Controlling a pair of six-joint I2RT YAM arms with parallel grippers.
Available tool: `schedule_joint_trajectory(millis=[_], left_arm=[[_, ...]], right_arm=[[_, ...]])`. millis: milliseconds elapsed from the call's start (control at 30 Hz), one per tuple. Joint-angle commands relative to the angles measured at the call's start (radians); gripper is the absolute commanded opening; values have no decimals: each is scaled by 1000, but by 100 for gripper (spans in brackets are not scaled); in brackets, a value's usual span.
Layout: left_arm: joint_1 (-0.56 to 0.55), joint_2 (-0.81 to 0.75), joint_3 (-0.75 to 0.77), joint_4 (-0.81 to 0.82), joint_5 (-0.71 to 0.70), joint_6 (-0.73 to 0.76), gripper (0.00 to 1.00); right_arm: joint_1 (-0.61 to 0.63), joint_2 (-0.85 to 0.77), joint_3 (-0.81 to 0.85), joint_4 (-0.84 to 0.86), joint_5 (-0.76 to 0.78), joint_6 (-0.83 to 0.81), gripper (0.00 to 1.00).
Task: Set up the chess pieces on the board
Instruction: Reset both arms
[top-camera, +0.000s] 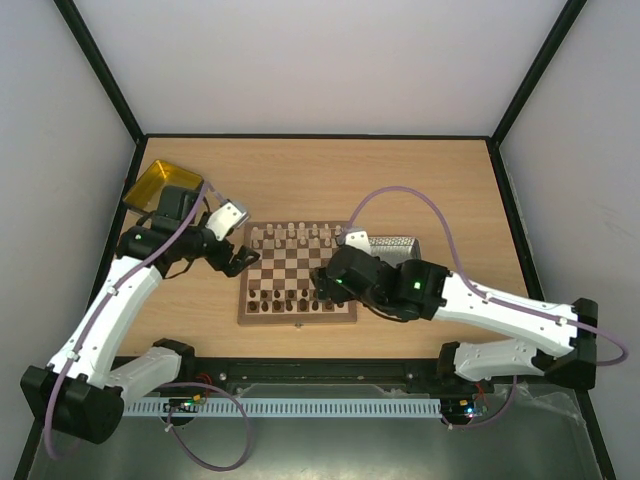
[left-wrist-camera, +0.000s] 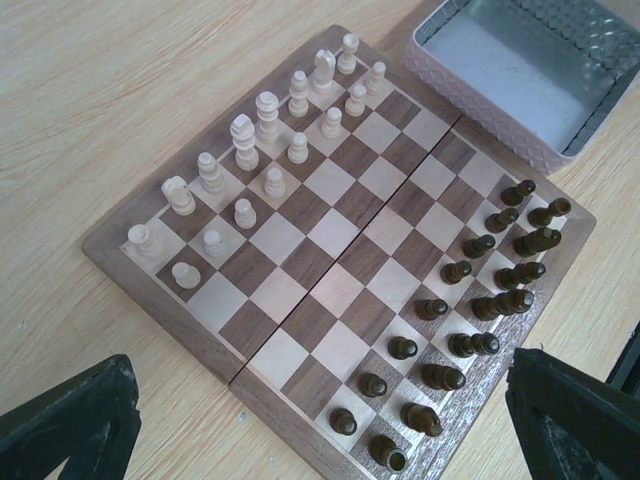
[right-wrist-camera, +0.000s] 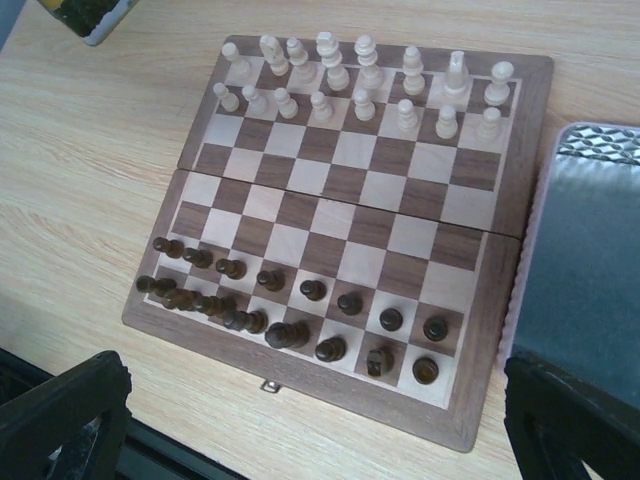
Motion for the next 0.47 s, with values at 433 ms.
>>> schedule_joint_trajectory(millis=[433], left_arm=[[53,-6,7,-65,91,70,100]], right_arm=[[4,-101,-80,-73,73,12,98]])
